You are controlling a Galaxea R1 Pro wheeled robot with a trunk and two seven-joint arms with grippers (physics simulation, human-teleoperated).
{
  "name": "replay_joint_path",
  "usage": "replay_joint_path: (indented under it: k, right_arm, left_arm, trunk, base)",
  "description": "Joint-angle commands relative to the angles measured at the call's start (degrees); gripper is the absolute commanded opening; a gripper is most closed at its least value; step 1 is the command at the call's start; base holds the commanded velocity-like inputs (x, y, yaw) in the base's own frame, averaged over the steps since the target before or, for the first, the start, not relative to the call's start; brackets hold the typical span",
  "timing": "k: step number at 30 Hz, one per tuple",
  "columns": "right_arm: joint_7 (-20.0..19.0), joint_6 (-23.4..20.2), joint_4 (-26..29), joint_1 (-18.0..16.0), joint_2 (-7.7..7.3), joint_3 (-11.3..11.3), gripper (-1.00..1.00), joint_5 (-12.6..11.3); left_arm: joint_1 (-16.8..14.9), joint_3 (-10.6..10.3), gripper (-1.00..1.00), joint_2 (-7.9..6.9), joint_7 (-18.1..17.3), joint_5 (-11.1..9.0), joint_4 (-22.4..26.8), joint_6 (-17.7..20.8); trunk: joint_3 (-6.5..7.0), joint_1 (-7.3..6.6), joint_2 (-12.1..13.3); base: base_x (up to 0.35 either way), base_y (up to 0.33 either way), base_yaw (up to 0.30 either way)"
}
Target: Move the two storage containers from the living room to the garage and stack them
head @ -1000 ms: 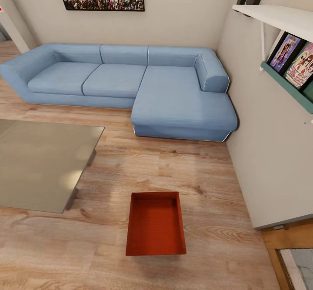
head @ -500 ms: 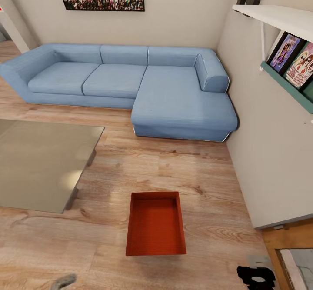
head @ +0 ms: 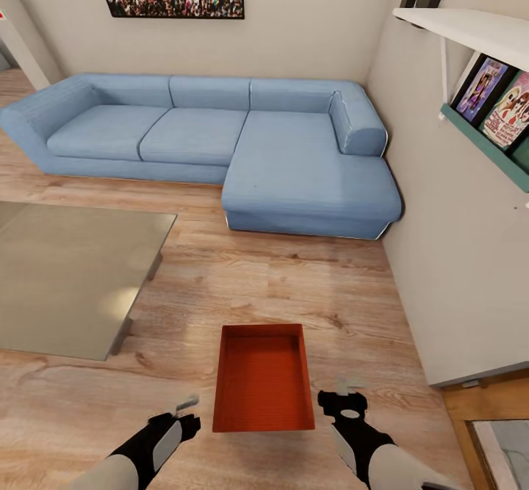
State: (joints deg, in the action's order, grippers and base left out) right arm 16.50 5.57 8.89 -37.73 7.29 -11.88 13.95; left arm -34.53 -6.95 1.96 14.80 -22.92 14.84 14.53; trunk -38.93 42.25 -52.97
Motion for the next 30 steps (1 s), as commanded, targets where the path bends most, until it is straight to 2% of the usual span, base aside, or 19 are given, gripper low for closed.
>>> replay_joint_path:
  k: [1, 2, 3, 7, 16, 23, 30]
  right_arm:
    - [0.12, 1.49, -0.62, -0.05, 0.70, -0.46, 1.00, 0.57]
    - [0.10, 2.15, -1.06, -0.05, 1.00, -0.43, 1.00, 0.59]
    - [0.05, 5.07, -4.00, -0.06, 1.81, -0.37, 1.00, 0.73]
    - [-0.33, 6.51, -5.81, -0.06, 2.01, -0.40, 1.00, 0.81]
    - [-0.84, 6.91, -6.49, -0.04, 2.10, -0.24, 1.00, 1.16]
    - [-1.01, 6.94, -6.53, -0.05, 2.08, -0.24, 1.00, 3.04]
    - [-1.44, 6.47, -6.54, -0.06, 1.95, -0.24, 1.00, 3.12]
  left_arm:
    - [-0.07, -0.60, 1.00, 1.42, 0.70, 0.17, -0.68, -0.80]
    - [-0.09, -0.67, 1.00, 1.99, 0.80, 0.50, -1.07, -1.51]
    - [-0.16, -0.90, 1.00, 3.57, 1.06, 2.32, -2.80, -5.62]
    - [-0.18, -1.01, 1.00, 3.91, 1.05, 3.78, -3.91, -8.56]
    - [-0.19, -1.02, 1.00, 3.93, 1.02, 4.26, -4.19, -9.73]
    - [-0.19, -0.96, 1.00, 3.87, 0.75, 4.20, -4.20, -9.86]
    - [-0.19, -0.96, 1.00, 3.89, 0.67, 4.20, -4.20, -9.87]
  trunk:
    - [-0.04, 0.01, -0.03]
    - [-0.04, 0.01, -0.03]
    - [-0.04, 0.01, -0.03]
    - [-0.04, 0.01, -0.03]
    - [-0.04, 0.01, -0.03]
    - [-0.04, 0.01, -0.03]
    - [-0.04, 0.01, -0.03]
  base:
    - [0.000, 0.000, 0.000]
    - [0.000, 0.000, 0.000]
    - [0.000, 0.000, 0.000]
    - [0.000, 0.000, 0.000]
    - [0.000, 0.000, 0.000]
    - [0.000, 0.000, 0.000]
    - [0.000, 0.000, 0.000]
